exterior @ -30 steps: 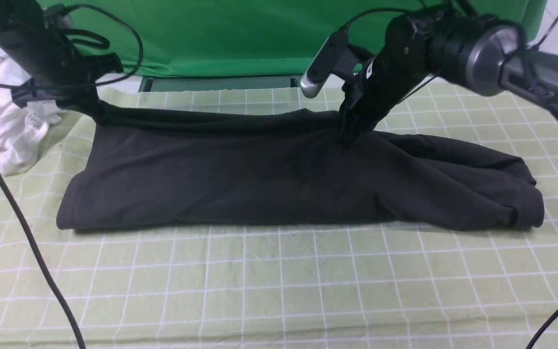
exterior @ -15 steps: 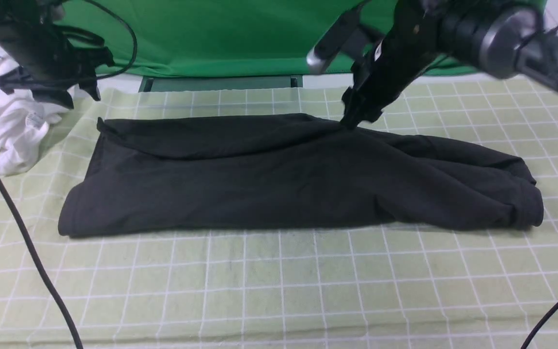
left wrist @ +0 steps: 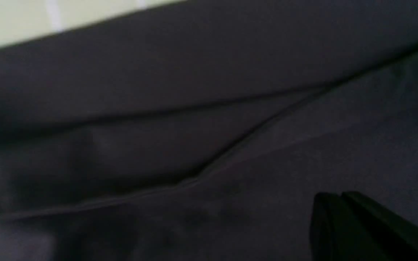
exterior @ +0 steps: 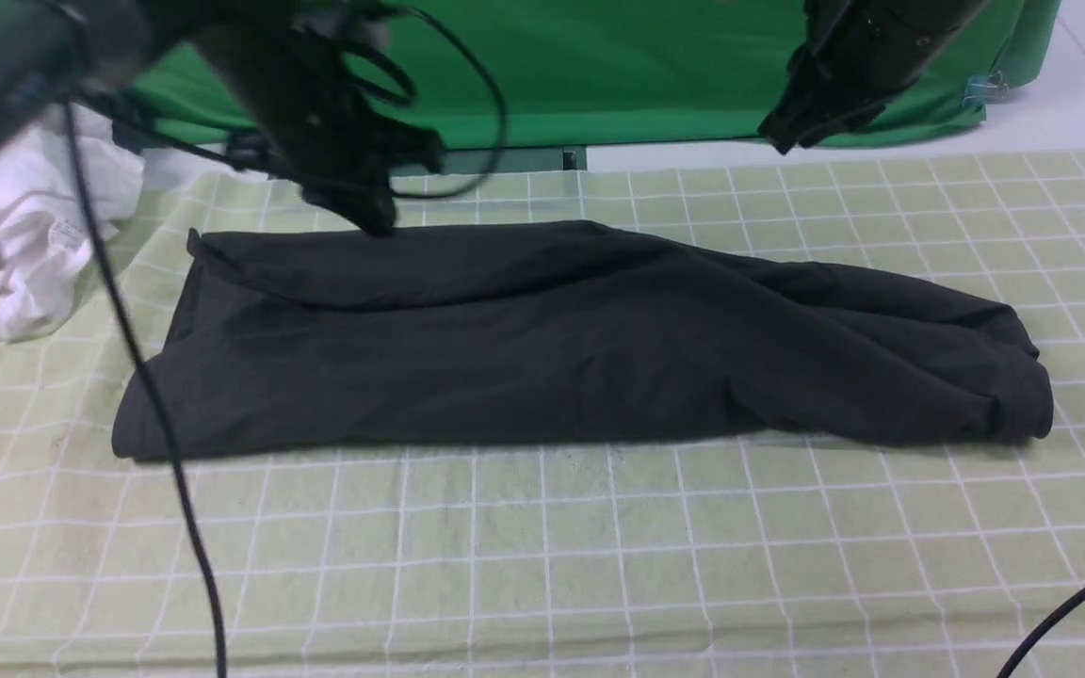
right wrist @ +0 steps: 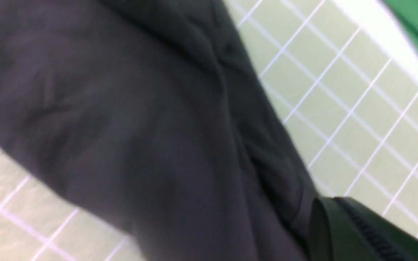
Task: Fold a long-sleeved shirt over a green coffee tablecloth.
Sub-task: 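Fold the black garment in half by bringing its near edge over to the far edge, then pull the folded dark garment lengthwise by its ends to straighten it flat on the table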
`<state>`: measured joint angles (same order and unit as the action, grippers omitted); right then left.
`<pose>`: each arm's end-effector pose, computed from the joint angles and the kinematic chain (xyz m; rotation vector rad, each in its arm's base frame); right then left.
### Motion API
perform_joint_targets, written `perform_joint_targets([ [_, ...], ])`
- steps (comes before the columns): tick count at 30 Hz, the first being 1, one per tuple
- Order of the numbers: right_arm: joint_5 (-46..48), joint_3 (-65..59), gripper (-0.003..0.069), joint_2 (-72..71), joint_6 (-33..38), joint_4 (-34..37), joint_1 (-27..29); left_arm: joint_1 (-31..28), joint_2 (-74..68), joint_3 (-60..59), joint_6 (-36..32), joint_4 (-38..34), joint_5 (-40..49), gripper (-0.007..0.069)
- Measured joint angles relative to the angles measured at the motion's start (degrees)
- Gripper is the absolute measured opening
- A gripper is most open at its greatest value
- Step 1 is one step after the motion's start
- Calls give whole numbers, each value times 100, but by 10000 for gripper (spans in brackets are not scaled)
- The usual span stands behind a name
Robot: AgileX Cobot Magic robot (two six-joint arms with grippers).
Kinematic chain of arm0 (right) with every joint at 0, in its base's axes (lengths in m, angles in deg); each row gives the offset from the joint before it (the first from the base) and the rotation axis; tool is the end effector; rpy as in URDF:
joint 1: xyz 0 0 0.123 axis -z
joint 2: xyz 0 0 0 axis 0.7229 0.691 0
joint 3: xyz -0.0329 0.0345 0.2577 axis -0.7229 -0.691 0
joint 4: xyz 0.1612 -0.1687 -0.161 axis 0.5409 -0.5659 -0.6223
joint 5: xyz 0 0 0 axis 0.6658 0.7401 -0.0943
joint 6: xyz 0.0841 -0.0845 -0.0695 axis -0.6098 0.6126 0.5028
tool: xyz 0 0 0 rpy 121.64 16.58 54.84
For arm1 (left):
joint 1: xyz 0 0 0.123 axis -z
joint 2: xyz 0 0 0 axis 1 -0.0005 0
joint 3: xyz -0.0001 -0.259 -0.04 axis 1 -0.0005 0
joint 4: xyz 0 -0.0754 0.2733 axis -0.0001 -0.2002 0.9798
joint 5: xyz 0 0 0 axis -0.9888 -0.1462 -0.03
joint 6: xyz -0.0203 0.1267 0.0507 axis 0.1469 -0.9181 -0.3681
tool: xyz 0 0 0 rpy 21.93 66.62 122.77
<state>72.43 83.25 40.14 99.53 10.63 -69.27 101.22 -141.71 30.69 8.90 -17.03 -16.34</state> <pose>0.4388 0.1948 0.2740 -0.9938 2.4106 0.0889 0.4881 -0.1155 0.1566 0.2663 2.8347 -0.2349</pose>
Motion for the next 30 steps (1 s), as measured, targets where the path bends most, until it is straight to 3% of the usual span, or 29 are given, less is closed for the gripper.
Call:
perform_joint_targets([
  [7,201,0,0,-17,-87,419,0,207,-780,-14,212,400,-301,4],
  [16,226,0,0,-17,-101,466,0,200,-906,11,486,586,-862,7],
  [20,259,0,0,-17,-101,477,0,224,-1050,109,1301,1631,-1874,7],
  [23,300,0,0,-17,-101,477,0,192,-1137,306,1452,2087,-2095,9],
  [27,363,0,0,-17,-106,484,13,43,-1194,903,1495,1996,-1572,11],
  [30,499,0,0,-23,-106,454,69,-30,-1081,1485,1097,1539,-614,11],
])
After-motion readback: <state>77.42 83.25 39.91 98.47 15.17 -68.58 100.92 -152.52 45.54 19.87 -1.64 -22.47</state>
